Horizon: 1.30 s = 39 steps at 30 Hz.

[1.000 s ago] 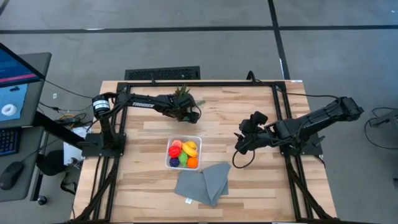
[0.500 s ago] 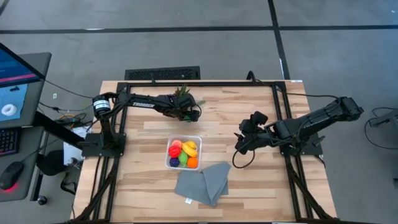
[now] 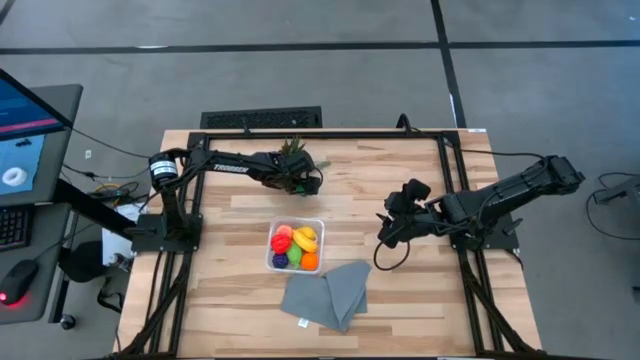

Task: Pick and placing Produce into tupperware
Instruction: Put the green bell pepper into the transparent container

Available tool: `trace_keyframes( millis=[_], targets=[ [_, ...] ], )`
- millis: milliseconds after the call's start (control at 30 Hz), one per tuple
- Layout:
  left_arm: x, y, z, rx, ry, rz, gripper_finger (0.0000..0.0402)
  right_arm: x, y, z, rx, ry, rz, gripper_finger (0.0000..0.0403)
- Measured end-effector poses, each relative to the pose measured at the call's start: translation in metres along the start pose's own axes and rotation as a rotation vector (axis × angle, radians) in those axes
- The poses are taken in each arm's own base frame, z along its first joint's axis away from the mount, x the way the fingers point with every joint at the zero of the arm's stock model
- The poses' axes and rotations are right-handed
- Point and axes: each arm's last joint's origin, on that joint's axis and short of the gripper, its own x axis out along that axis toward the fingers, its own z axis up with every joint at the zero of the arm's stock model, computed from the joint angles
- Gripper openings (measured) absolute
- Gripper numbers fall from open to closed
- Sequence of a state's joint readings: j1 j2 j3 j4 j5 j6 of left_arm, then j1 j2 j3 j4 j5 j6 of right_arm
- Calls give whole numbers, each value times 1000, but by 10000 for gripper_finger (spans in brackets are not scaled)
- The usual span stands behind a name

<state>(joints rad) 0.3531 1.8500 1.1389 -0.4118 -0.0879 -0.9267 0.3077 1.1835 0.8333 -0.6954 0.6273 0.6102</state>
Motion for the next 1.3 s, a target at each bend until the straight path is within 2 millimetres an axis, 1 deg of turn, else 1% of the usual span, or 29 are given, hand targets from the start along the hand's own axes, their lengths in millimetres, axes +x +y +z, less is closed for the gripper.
trace_keyframes(
  millis=[167,700,1300],
  targets=[
    [0,0,0,7,0,0,353,0,0,0,0,0,0,245],
    [0,0,0,17,4,-3,349,0,0,0,1,0,0,245],
    [0,-2,-2,23,12,-9,257,0,0,0,1,0,0,245]
  ],
)
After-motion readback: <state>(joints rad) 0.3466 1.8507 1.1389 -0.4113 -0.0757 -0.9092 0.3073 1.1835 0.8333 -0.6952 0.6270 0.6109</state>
